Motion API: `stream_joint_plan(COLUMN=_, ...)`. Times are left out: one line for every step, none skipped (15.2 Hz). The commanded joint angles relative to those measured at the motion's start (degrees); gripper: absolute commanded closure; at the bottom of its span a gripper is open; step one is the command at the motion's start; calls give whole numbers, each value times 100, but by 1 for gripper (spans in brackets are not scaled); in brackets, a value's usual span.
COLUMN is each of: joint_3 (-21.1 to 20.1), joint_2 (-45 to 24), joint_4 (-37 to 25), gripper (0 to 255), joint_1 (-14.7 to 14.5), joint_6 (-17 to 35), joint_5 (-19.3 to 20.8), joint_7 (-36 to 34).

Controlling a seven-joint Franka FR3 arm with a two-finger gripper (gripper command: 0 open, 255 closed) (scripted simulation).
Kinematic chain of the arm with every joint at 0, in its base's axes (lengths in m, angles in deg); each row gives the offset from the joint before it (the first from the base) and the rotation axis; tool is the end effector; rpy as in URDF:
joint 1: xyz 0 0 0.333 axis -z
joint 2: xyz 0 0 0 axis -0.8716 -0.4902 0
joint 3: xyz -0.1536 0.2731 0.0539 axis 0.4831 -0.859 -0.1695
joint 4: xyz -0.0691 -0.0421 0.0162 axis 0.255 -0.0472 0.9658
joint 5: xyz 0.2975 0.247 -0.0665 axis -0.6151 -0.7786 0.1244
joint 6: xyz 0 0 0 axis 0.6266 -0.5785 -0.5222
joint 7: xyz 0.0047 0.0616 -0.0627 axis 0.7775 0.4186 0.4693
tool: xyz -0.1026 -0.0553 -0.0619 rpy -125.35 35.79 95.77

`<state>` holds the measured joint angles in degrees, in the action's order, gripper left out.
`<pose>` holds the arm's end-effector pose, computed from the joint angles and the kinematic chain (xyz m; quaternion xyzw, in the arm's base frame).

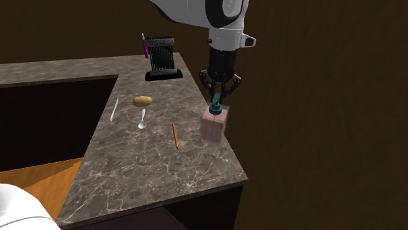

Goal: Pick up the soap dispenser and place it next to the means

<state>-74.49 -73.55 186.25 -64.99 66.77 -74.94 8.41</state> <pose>0.5180 0.0077 0.4699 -0.9844 -0.1726 0.0077 0.0342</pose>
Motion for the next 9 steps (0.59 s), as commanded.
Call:
stream_joint_plan(joint_3=12, joint_2=53, joint_4=-191, gripper=255, joint_1=14, joint_6=-115, joint_5=12, joint_7=-19)
stream_joint_plan(joint_3=12, joint_2=61, joint_4=-259, gripper=255, joint_1=14, joint_6=-191, joint_5=14, joint_7=-23)
stream_joint_plan(joint_3=13, joint_2=68, joint_4=-329, gripper=255, joint_1=13, joint_6=-268, joint_5=16, joint_7=-28)
stream_joint_plan(joint_3=16, joint_2=74, joint_4=-399, gripper=255, joint_1=10, joint_6=-344, joint_5=18, joint_7=-33)
stream_joint_plan(joint_3=16, joint_2=79, joint_4=-471, gripper=255, joint_1=10, joint_6=-421, joint_5=19, joint_7=-38)
stream_joint_plan(joint_3=13, joint_2=82, joint_4=-544, gripper=255, joint_1=14, joint_6=-497, joint_5=20, joint_7=-42)
stream_joint_plan(joint_3=12, joint_2=85, joint_4=-619, gripper=255, joint_1=15, joint_6=-574, joint_5=21, joint_7=-46)
stream_joint_plan(joint_3=12, joint_2=85, joint_4=-695, gripper=255, joint_1=15, joint_6=-651, joint_5=22, joint_7=-50)
stream_joint_plan(joint_3=12, joint_2=85, joint_4=-772, gripper=255, joint_1=16, joint_6=-727, joint_5=23, joint_7=-55)
